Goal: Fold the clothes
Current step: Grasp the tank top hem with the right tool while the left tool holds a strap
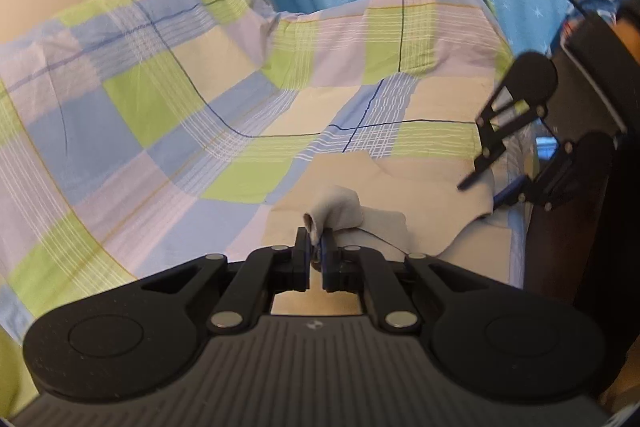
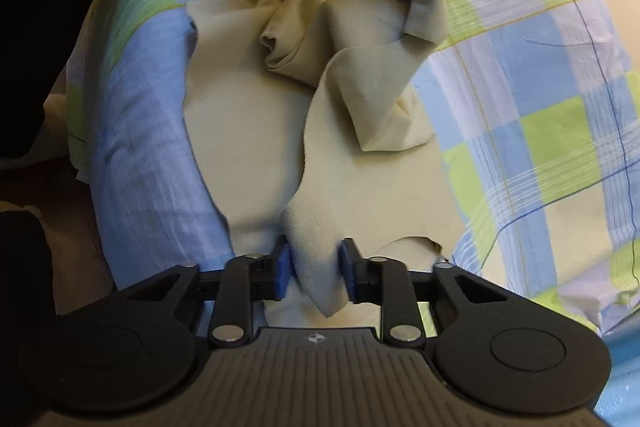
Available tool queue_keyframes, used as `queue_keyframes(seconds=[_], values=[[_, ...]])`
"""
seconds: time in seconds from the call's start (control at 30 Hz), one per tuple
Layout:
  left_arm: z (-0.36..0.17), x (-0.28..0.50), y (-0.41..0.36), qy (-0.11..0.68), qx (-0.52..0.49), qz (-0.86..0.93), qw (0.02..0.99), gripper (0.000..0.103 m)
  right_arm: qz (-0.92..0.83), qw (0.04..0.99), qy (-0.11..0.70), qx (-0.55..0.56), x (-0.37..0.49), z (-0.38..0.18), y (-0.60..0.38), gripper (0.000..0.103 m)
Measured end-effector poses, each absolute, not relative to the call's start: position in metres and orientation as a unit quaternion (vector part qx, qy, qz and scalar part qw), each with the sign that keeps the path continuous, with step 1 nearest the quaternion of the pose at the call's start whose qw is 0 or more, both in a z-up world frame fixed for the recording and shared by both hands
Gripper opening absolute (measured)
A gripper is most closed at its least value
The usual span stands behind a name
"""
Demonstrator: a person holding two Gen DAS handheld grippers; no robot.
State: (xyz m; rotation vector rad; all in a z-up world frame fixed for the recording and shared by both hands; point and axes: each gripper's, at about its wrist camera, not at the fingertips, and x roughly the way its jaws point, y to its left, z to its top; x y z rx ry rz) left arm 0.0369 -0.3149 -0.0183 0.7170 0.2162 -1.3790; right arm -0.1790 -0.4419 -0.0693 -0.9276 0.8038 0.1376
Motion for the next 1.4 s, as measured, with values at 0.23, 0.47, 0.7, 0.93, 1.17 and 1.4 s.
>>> queue_keyframes(seconds=[0.23, 0.47, 0.7, 0.93, 1.17, 1.4], values=[[0.013, 0.057, -0.301, 0.110, 0.239, -0.617, 0.742, 0.003, -0.022, 0.864, 0.307, -0.399, -0.191, -0.020, -0.450, 0.003], [0.105, 0.033, -0.258, 0.035, 0.175, -0.605, 0.776, 0.002, -0.127, 0.895, 0.212, -0.371, -0.224, 0.065, -0.445, 0.003], [0.181, 0.008, -0.223, -0.025, 0.148, -0.573, 0.805, 0.002, -0.192, 0.898, 0.132, -0.374, -0.268, 0.144, -0.411, 0.003], [0.267, 0.001, -0.207, -0.086, 0.097, -0.552, 0.824, 0.003, -0.234, 0.886, 0.060, -0.396, -0.285, 0.238, -0.399, 0.002], [0.286, 0.043, -0.286, -0.086, 0.120, -0.540, 0.829, 0.003, -0.242, 0.874, 0.082, -0.413, -0.222, 0.262, -0.459, 0.002], [0.149, 0.159, -0.446, 0.030, 0.170, -0.529, 0.831, 0.003, -0.214, 0.887, 0.209, -0.351, -0.083, 0.143, -0.594, 0.003]])
